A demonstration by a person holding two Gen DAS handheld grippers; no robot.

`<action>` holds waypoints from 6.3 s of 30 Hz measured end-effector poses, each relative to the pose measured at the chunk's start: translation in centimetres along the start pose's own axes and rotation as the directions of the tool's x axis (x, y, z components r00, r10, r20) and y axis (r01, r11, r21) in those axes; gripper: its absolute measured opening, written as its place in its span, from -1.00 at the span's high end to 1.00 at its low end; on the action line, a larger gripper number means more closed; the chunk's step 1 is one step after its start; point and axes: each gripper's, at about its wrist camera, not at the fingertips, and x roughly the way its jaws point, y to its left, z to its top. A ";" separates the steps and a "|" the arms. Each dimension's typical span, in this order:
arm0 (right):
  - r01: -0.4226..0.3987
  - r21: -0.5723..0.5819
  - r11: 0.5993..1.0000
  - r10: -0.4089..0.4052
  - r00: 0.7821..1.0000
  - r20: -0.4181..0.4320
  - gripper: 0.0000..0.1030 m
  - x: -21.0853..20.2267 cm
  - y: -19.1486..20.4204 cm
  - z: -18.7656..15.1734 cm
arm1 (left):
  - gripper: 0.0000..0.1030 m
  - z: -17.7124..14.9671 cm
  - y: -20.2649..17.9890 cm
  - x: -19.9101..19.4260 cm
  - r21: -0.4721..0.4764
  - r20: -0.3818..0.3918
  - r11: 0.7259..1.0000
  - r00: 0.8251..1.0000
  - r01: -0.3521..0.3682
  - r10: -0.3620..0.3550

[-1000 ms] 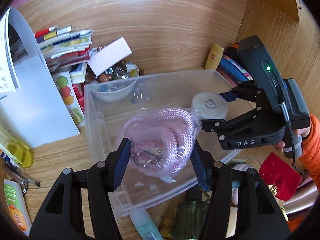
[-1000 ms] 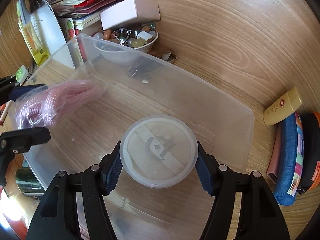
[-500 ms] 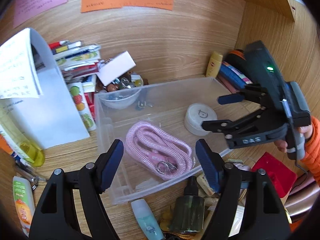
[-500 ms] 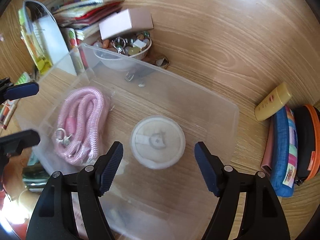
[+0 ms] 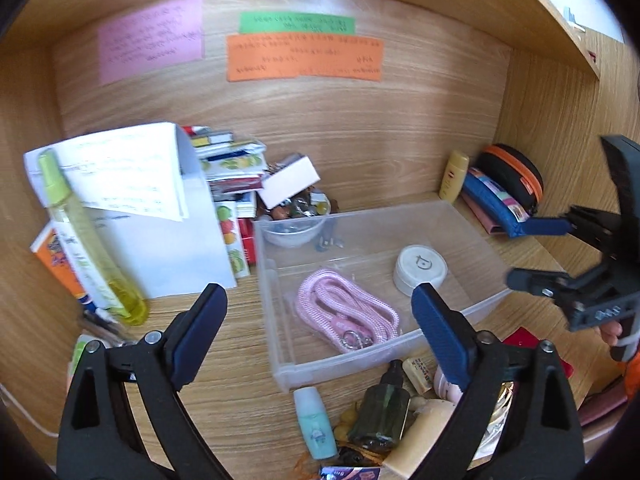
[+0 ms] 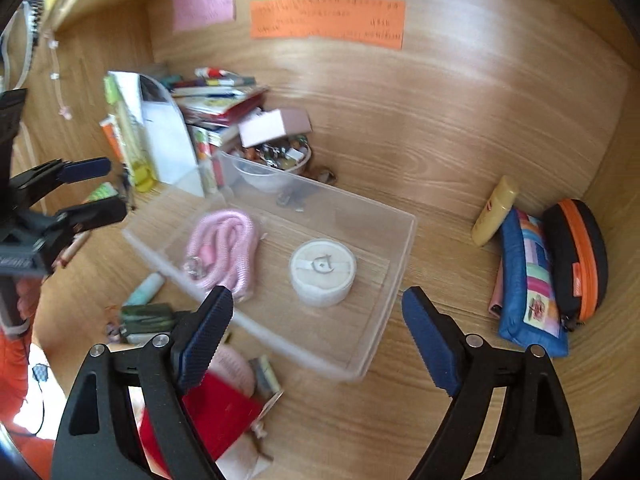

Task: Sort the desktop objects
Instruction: 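Grasp the teal bottle with the left gripper while the right grasps the red pouch, then lower the teal bottle and red pouch into the clear box and open both grippers, then grasp the white drawstring bag with the right gripper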

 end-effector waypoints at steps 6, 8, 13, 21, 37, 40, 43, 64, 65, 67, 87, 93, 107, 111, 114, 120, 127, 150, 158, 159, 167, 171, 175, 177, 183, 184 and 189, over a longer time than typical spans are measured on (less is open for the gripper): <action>-0.076 -0.028 0.997 0.077 0.996 0.049 -0.66 -2.1 1.8 -2.0 | -0.84 -1.4 0.9 -0.9 -0.027 -0.018 0.998 0.998 -0.058 0.057; -0.119 -0.041 0.992 0.120 0.992 0.039 -0.66 -2.1 2.8 -3.0 | -0.84 -2.2 1.2 -0.9 -0.032 -0.034 0.997 0.997 -0.076 0.075; -0.177 -0.052 0.983 0.177 0.984 -0.011 -0.66 -0.4 4.4 -5.2 | -0.84 -4.7 2.3 -0.6 -0.062 -0.091 0.994 0.993 -0.088 0.082; -0.248 -0.021 0.969 0.246 0.968 -0.056 -0.49 1.6 4.7 -6.3 | -0.84 -8.0 3.8 1.2 -0.125 -0.186 0.990 0.982 -0.068 0.044; -0.230 -0.072 0.970 0.236 0.967 0.090 0.54 -1.8 4.3 -5.8 | -0.84 -9.5 3.5 3.5 -0.090 -0.243 0.994 0.969 -0.063 0.039; -0.216 -0.082 0.973 0.224 0.967 0.118 0.54 -2.8 4.2 -5.4 | -0.70 -9.6 2.8 4.3 -0.057 -0.259 0.994 0.963 -0.098 0.080; -0.208 -0.082 0.975 0.219 0.965 0.145 0.54 -3.7 3.9 -5.0 | -0.39 -9.8 2.4 5.4 -0.040 -0.290 0.993 0.953 -0.108 0.092; -0.176 -0.062 0.982 0.184 0.969 0.167 0.54 -3.3 2.6 -2.9 | 0.53 -10.0 0.9 5.0 0.009 -0.233 0.996 0.969 -0.087 0.087; -0.175 -0.061 0.983 0.183 0.968 0.170 0.54 -3.3 2.5 -2.8 | 0.53 -9.8 1.0 4.5 0.004 -0.219 0.996 0.972 -0.087 0.086; -0.164 -0.057 0.985 0.172 0.969 0.179 0.54 -3.3 2.2 -2.3 | 0.53 -9.3 0.9 3.5 -0.004 -0.189 0.996 0.978 -0.088 0.085; -0.147 -0.024 0.989 0.149 0.966 0.210 0.54 -0.4 0.7 2.5 | 0.53 -2.6 2.0 -0.5 -0.048 0.028 0.998 0.998 -0.049 0.051; -0.163 0.004 0.987 0.160 0.974 0.157 0.53 2.2 0.5 1.7 | 0.53 -1.7 1.4 1.7 -0.048 0.023 0.999 1.000 -0.007 0.008; -0.174 0.025 0.984 0.174 0.985 0.023 0.53 7.0 0.5 -0.4 | 0.53 -1.7 0.2 7.6 -0.055 -0.066 0.998 0.997 0.039 -0.042; -0.170 0.016 0.985 0.170 0.985 0.016 0.51 7.4 0.8 -0.5 | 0.53 -2.1 0.0 9.1 -0.061 -0.103 0.997 0.993 0.043 -0.050; -0.167 -0.007 0.986 0.167 0.986 0.010 0.51 7.7 1.4 -0.5 | 0.53 -2.4 -0.5 9.9 -0.043 -0.131 0.998 0.990 0.041 -0.047; -0.107 -0.044 0.993 0.108 0.994 0.016 0.39 7.9 2.2 -0.6 | 0.53 -2.6 -0.9 9.9 -0.021 -0.121 1.000 0.992 0.023 -0.025; -0.065 -0.046 0.997 0.068 0.997 0.049 -0.23 7.4 2.1 -0.5 | 0.40 -2.8 -0.7 9.7 -0.019 -0.099 1.000 0.995 -0.011 0.009; 0.025 -0.028 0.999 -0.019 0.985 0.174 -0.73 0.6 2.4 -1.5 | -0.86 -3.0 -0.7 2.5 -0.009 -0.003 0.999 0.999 -0.041 0.041; 0.030 -0.021 0.999 -0.026 0.989 0.149 -0.74 -0.7 3.1 -5.1 | -0.86 -5.9 -0.3 0.6 -0.036 -0.040 0.998 0.998 -0.055 0.053; 0.027 -0.018 0.999 -0.024 0.989 0.143 -0.74 -0.8 3.2 -5.5 | -0.86 -6.1 -0.4 0.5 -0.032 -0.047 0.998 0.997 -0.058 0.056; -0.060 0.009 0.998 0.058 0.992 0.110 -0.77 -1.9 5.2 -9.5 | -0.86 -9.0 -0.8 -0.8 -0.040 -0.087 0.999 0.996 -0.034 0.031; -0.088 0.020 0.996 0.086 0.992 0.097 -0.93 -1.7 6.4 -11.0 | -0.86 -10.6 -1.5 -1.3 -0.024 -0.107 1.000 0.994 -0.018 0.015; -0.101 0.006 0.995 0.100 0.994 0.045 -0.95 0.0 7.6 -11.3 | -0.86 -11.7 -1.9 -1.6 -0.014 -0.123 1.000 0.992 -0.012 0.010; -0.085 -0.010 0.996 0.085 0.996 0.015 -0.95 1.2 8.2 -11.3 | -0.86 -12.1 -1.9 -1.7 -0.019 -0.126 1.000 0.992 -0.004 0.002; -0.123 -0.028 0.992 0.122 0.992 -0.023 -0.78 3.1 8.9 -11.5 | -0.86 -12.4 -2.1 -1.7 -0.031 -0.141 0.999 0.989 0.035 -0.039; -0.129 -0.031 0.991 0.128 0.991 -0.028 -0.63 3.1 9.1 -11.6 | -0.86 -12.4 -2.3 -1.7 -0.028 -0.142 0.999 0.989 0.040 -0.044; -0.156 -0.022 0.988 0.155 0.988 -0.012 -0.32 2.2 8.3 -12.2 | -0.86 -12.2 -3.7 -1.1 0.004 -0.161 0.996 0.983 0.084 -0.082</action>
